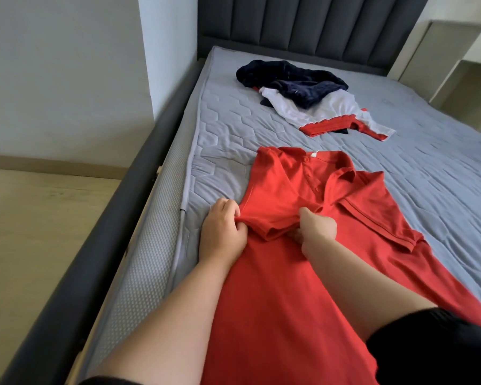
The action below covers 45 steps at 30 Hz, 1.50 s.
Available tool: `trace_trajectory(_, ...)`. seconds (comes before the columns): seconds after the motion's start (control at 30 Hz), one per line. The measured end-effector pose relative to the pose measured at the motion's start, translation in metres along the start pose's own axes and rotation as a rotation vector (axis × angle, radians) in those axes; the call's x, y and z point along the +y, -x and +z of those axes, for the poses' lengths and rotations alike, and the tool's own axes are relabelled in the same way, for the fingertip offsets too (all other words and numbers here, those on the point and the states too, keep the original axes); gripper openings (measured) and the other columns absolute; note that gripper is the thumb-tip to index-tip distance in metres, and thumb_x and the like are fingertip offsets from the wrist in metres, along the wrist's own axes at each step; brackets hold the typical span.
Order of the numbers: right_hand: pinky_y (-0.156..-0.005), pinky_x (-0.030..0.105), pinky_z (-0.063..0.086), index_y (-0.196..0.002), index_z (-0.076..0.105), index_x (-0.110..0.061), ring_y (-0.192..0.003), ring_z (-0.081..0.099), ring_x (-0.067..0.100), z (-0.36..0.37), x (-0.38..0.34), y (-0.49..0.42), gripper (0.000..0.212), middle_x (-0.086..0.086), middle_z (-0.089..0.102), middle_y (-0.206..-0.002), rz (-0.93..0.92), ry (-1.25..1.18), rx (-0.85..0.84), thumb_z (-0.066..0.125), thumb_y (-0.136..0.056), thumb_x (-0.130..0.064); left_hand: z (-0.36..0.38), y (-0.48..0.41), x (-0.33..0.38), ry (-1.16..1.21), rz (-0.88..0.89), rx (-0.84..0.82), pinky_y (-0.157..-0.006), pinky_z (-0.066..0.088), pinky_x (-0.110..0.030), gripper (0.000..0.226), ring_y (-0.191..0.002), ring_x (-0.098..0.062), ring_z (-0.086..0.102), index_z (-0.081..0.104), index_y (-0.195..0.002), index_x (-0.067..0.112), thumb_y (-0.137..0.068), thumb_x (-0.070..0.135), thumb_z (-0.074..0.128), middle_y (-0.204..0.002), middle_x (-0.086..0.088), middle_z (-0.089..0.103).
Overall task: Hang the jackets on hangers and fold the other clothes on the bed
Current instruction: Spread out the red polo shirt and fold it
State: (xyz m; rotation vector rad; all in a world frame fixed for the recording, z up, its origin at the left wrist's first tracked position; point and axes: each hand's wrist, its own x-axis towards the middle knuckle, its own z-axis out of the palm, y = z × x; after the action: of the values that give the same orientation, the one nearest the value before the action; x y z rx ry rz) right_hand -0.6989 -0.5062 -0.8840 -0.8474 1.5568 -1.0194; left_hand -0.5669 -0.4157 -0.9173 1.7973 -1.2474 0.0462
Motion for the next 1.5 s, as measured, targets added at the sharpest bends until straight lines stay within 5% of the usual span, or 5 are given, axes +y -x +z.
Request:
trace_trajectory(0.27,-0.035,0.024,0.047,-0.086,0.052,0.0,-0.046,0.059,0.024,-0.014,-0.016,0.0,0.005,0.015,0.054,-0.074,0.137,0.234,-0.181,0.054,-0.084,-0.005,-0.001,-0.003,-0.002,0.198,-0.148,0.006,-0.067,0.034,-0.034,0.015,-0.074,-0.029,0.053,0.054,-0.071,0.001,-0.077,0.004,0.041,-0.074,-0.012,0.057)
trace_trajectory(0.5,-0.099,0.036,0.036,-0.132,0.044,-0.01,-0.122,0.04,0.027,-0.013,-0.013,-0.001,0.057,0.009,0.043,-0.132,-0.843,0.712,-0.029,0.057,-0.076,-0.008,0.001,-0.022,-0.007,0.267,-0.471,-0.225,-0.07,0.037,-0.026,0.021,-0.08,-0.014,0.056,0.063,-0.096,0.023,-0.082,0.038,0.066,-0.075,0.011,0.055)
trace_trajectory(0.9,-0.065,0.03,0.037,-0.056,0.047,-0.013,-0.054,0.044,0.015,0.065,-0.086,-0.051,0.037,-0.005,0.047,-0.048,-0.564,0.645,-0.104,0.058,-0.088,-0.029,0.006,-0.009,0.003,0.111,-0.294,-0.049,-0.091,0.044,-0.037,0.043,-0.105,-0.032,0.061,0.059,-0.122,0.017,-0.08,0.01,0.052,-0.11,-0.014,0.068)
trace_trajectory(1.2,-0.067,0.026,0.041,-0.064,0.045,-0.02,-0.08,0.051,0.018,0.09,-0.104,-0.067,0.028,-0.004,0.046,-0.066,-0.535,0.685,-0.092,0.056,-0.089,-0.025,0.012,-0.01,0.0,0.072,-0.262,0.005,-0.083,0.045,-0.039,0.045,-0.096,-0.036,0.061,0.06,-0.122,0.015,-0.08,0.005,0.049,-0.102,-0.017,0.07)
trace_trajectory(1.5,-0.099,0.044,0.036,-0.118,0.057,-0.006,-0.115,0.048,0.031,0.044,-0.036,-0.018,0.039,0.012,0.056,-0.122,-1.218,0.73,-0.014,0.049,-0.081,-0.017,0.01,-0.012,-0.001,0.05,-0.187,0.035,-0.083,0.044,-0.043,0.045,-0.099,-0.036,0.056,0.063,-0.113,0.003,-0.07,-0.002,0.051,-0.106,-0.016,0.059)
